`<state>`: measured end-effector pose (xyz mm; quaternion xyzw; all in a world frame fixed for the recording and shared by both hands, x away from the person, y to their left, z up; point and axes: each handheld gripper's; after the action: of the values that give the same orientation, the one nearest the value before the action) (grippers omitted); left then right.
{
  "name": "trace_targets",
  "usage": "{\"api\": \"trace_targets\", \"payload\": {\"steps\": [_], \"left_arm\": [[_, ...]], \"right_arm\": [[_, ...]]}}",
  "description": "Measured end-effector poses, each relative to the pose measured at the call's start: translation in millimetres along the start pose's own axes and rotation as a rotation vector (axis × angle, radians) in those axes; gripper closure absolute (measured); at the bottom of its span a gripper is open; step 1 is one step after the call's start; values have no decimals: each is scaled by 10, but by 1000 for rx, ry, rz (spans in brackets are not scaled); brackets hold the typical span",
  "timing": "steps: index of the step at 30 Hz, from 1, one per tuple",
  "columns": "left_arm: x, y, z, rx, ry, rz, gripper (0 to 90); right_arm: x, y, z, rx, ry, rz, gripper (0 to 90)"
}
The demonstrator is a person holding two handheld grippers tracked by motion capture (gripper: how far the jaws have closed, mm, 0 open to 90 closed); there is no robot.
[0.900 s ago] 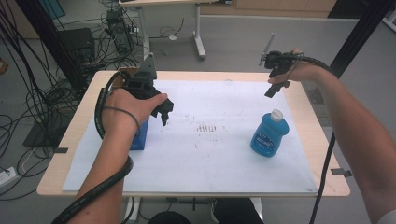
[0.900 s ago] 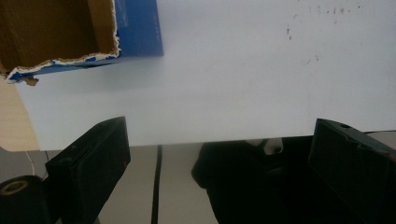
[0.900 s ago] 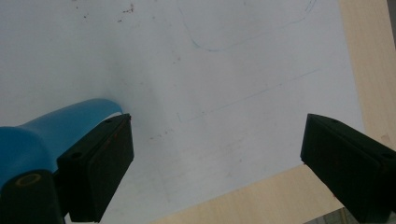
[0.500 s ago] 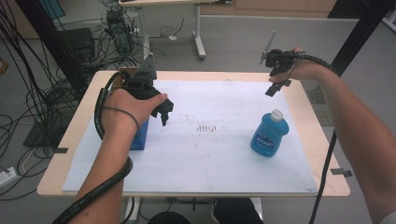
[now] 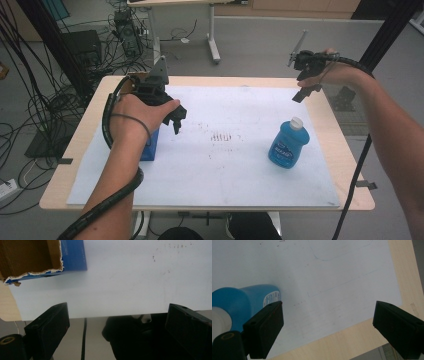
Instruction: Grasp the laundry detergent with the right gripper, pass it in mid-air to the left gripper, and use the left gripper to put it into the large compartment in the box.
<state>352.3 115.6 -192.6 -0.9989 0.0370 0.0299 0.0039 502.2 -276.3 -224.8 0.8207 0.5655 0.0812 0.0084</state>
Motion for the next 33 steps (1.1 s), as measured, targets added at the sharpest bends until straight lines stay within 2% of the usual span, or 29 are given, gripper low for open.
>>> {"api": "trace_targets", "payload": {"steps": [18,33], "left_arm": [[23,108,-16,1,5,18,57],[27,185,-50,4,9,37,57]], "right_arm": [[-446,-61,-97,11,21,17,99],[-801,-256,-89,40,37,2,91]]}}
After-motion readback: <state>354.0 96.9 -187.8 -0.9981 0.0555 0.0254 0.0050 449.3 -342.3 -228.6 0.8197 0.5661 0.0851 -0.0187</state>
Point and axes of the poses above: each handheld gripper's, and its own axes: z roughly forward along the jaws, x roughly out of its top, y roughly to its right, and after that the axes turned 4 degrees about -y, right-handed
